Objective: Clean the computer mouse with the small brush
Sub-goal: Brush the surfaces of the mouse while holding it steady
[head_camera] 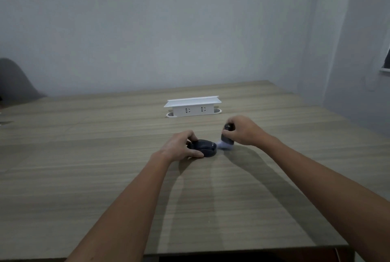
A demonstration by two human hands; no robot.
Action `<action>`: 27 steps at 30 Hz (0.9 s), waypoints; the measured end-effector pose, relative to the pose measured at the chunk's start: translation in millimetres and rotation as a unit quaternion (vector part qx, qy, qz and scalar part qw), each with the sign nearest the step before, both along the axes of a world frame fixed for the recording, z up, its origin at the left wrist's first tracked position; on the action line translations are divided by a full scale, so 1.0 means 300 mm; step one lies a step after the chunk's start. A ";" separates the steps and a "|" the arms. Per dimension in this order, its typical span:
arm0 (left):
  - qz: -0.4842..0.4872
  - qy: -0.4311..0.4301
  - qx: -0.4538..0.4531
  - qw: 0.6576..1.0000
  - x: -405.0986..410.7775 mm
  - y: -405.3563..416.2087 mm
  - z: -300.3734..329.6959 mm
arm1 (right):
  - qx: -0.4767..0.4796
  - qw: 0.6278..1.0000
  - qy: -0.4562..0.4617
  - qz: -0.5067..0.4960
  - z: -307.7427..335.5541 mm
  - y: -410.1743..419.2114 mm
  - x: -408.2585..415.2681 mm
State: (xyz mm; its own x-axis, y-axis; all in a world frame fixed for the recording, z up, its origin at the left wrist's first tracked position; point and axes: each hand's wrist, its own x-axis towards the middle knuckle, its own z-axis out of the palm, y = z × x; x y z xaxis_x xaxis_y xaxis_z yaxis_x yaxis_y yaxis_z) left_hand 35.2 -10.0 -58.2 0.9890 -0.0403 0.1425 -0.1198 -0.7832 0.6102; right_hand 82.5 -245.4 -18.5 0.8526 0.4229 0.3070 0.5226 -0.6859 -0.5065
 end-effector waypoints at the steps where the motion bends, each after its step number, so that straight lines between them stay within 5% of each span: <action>1: -0.001 0.002 0.002 1.000 0.003 0.001 -0.001 | 0.006 1.000 -0.013 -0.007 0.002 -0.003 0.001; 6: 0.000 0.000 0.006 1.000 0.002 0.001 -0.001 | 0.063 0.994 0.056 0.067 0.010 0.022 -0.041; 11: 0.008 -0.007 0.018 1.000 -0.006 -0.006 -0.001 | 0.025 0.999 -0.024 0.018 0.023 0.013 -0.022; 15: 0.016 -0.017 0.036 0.999 -0.009 -0.013 0.002 | 0.054 0.996 0.028 0.069 0.008 0.023 -0.039; 19: 0.030 -0.034 0.066 0.997 -0.022 -0.028 0.003 | 0.045 0.997 -0.053 0.013 -0.017 0.016 -0.018; 24: 0.022 -0.037 0.046 0.998 -0.023 -0.013 0.006 | 0.073 0.994 0.004 0.081 -0.013 0.035 -0.046; 27: 0.008 -0.037 0.060 0.997 -0.019 -0.009 0.009 | 0.047 0.998 -0.036 0.036 -0.036 0.033 -0.025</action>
